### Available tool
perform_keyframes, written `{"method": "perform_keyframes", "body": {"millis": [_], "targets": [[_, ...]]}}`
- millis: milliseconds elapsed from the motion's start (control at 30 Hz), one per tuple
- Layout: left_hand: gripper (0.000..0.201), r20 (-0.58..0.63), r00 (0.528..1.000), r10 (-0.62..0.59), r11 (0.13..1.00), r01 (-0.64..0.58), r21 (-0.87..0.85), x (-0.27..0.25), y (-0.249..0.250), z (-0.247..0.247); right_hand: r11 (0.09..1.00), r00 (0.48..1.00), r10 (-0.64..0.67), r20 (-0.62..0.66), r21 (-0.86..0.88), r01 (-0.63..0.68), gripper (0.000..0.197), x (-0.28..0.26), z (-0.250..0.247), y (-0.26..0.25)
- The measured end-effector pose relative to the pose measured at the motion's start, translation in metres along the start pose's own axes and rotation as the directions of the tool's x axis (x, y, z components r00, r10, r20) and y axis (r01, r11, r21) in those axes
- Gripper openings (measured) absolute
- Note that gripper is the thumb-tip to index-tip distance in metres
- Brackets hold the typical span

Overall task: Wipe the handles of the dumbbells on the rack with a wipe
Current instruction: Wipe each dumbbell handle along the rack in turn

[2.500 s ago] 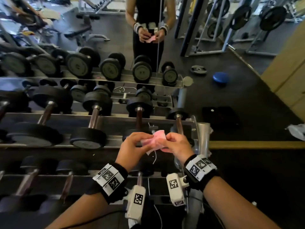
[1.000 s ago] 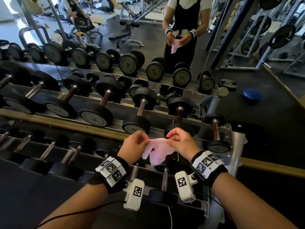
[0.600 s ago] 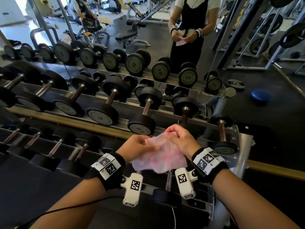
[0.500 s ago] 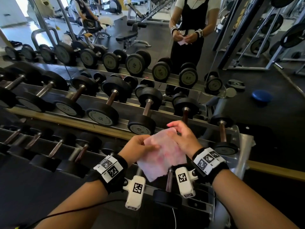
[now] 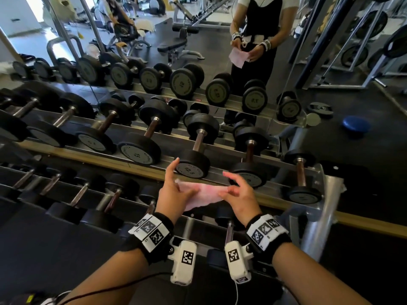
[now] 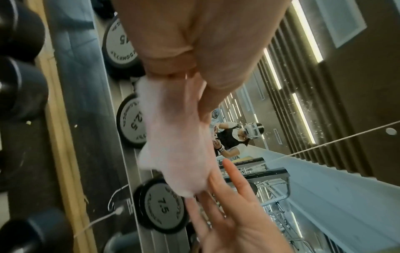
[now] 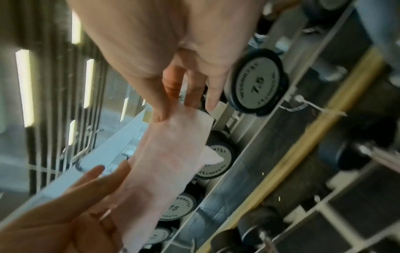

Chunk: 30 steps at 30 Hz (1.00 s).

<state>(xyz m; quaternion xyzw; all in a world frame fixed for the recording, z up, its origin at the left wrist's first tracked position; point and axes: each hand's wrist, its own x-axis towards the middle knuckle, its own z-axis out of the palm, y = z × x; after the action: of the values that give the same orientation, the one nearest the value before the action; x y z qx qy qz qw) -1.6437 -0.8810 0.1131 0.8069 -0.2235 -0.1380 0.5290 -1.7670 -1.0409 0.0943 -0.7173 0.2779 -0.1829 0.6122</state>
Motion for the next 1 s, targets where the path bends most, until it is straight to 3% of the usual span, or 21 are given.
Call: {"method": "perform_keyframes", "body": {"millis": [133, 267, 367, 433, 500, 567, 600, 700, 767, 833, 900, 933, 1000], "targets": [[0.066, 0.161, 0.986, -0.038, 0.986, 0.011, 0.168, 0.006, 0.004, -0.011, 0.995, 0.994, 0.003, 0.110, -0.102, 0.009, 0.035, -0.002, -0.007, -0.005], [0.029, 0.195, 0.977, -0.090, 0.951, 0.025, 0.309, 0.014, 0.005, -0.021, 0.974, 0.995, 0.015, 0.101, -0.226, 0.008, 0.007, 0.002, -0.003, -0.008], [0.015, 0.300, 0.945, -0.128, 0.927, 0.006, 0.375, 0.024, -0.005, -0.028, 0.953, 0.994, -0.014, 0.104, -0.300, 0.045, 0.013, 0.007, 0.000, -0.003], [0.019, 0.399, 0.914, -0.077, 0.981, -0.003, 0.195, 0.030, -0.018, -0.029, 0.984, 0.984, 0.037, 0.174, -0.176, -0.006, 0.019, 0.009, 0.002, 0.004], [0.021, 0.482, 0.866, -0.136, 0.976, 0.199, -0.083, 0.033, -0.031, -0.025, 0.992, 0.962, 0.125, 0.242, -0.023, -0.123, 0.021, 0.010, 0.005, 0.015], [0.019, 0.533, 0.817, -0.221, 0.896, 0.385, -0.219, 0.038, -0.048, -0.013, 0.981, 0.950, 0.171, 0.262, 0.047, -0.190, 0.017, 0.009, 0.010, 0.028], [0.015, 0.480, 0.841, -0.250, 0.896, 0.388, -0.214, 0.042, -0.058, -0.005, 0.973, 0.950, 0.185, 0.252, 0.086, -0.212, 0.013, 0.008, 0.013, 0.034], [0.020, 0.122, 0.965, -0.232, 0.970, 0.239, -0.052, 0.047, -0.081, 0.021, 0.932, 0.953, 0.265, 0.148, 0.214, -0.293, 0.010, 0.006, 0.020, 0.052], [0.014, 0.126, 0.986, -0.107, 0.994, 0.107, 0.004, 0.040, -0.091, 0.035, 0.907, 0.951, 0.296, 0.094, 0.284, -0.310, 0.011, 0.005, 0.022, 0.066], [0.014, 0.330, 0.940, -0.083, 0.993, 0.104, -0.047, 0.028, -0.100, 0.048, 0.880, 0.946, 0.316, 0.072, 0.350, -0.321, 0.012, 0.002, 0.025, 0.081], [0.033, 0.553, 0.823, -0.132, 0.960, 0.245, -0.137, 0.018, -0.108, 0.062, 0.861, 0.941, 0.333, 0.057, 0.389, -0.328, 0.014, -0.002, 0.027, 0.098], [0.039, 0.608, 0.779, -0.153, 0.935, 0.312, -0.165, 0.014, -0.113, 0.069, 0.853, 0.939, 0.339, 0.051, 0.405, -0.330, 0.015, -0.004, 0.028, 0.107], [0.040, 0.633, 0.749, -0.196, 0.902, 0.390, -0.182, 0.009, -0.123, 0.082, 0.853, 0.937, 0.347, 0.040, 0.401, -0.333, 0.016, -0.010, 0.025, 0.125]]}}
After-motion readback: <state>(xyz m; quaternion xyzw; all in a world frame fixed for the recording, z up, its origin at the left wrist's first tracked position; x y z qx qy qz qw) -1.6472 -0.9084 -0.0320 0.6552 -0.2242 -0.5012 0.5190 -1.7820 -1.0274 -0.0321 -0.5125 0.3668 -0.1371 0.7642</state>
